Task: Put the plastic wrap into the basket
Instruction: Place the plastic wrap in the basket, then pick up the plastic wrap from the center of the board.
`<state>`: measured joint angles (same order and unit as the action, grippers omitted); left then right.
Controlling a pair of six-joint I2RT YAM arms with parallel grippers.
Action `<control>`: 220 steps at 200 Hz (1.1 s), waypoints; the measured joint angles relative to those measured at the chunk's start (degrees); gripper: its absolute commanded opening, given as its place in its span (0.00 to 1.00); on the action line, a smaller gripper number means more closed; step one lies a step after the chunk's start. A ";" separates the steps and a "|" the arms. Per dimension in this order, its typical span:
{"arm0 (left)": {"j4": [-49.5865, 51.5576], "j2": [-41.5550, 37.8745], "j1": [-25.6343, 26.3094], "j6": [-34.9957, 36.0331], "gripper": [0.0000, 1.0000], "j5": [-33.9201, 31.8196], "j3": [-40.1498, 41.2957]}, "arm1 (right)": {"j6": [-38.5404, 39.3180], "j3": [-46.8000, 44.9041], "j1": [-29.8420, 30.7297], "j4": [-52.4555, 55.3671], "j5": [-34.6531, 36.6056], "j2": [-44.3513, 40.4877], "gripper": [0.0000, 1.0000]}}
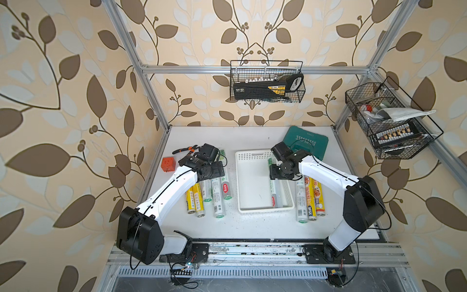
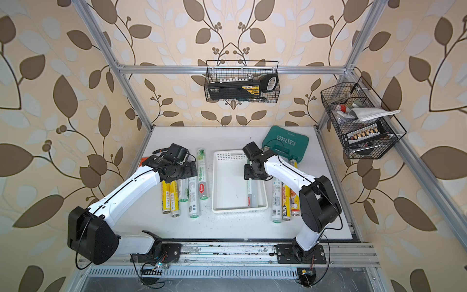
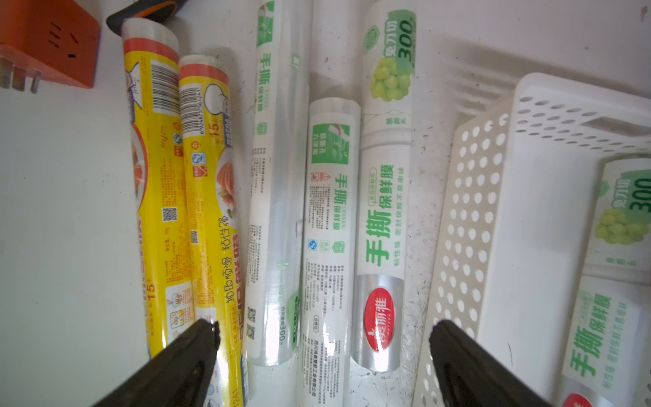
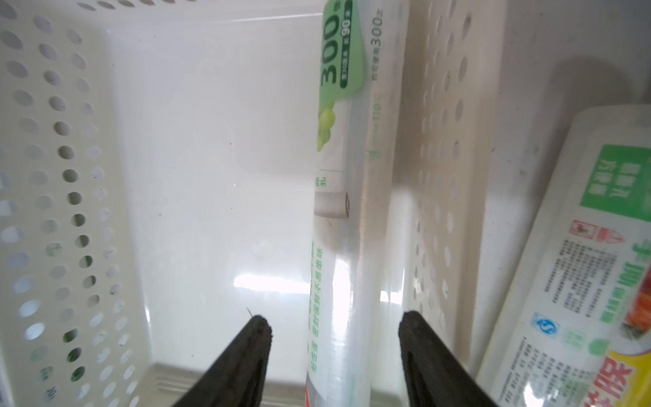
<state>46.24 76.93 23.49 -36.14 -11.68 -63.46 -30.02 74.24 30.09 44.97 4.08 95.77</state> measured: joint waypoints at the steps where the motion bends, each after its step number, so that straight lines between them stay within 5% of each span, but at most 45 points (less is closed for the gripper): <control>1: -0.02 0.00 -0.11 -0.02 0.98 0.02 0.04 | 0.02 0.02 0.00 0.02 0.00 -0.09 0.61; 57: -0.48 0.00 -8.74 -0.28 0.95 3.02 4.92 | 0.90 0.07 0.00 2.95 -0.90 -7.15 0.61; 99: -2.40 -0.04 -13.14 -1.20 0.81 4.72 8.79 | 1.09 -1.60 0.00 3.54 -1.64 -10.97 0.62; 220: -10.16 4.07 -15.30 -3.61 0.58 6.51 15.56 | 1.79 -3.39 -0.20 4.66 -2.14 -11.28 0.62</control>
<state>36.07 80.99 8.19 -39.75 -5.17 -47.90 -28.23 70.85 29.89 49.63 1.93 84.49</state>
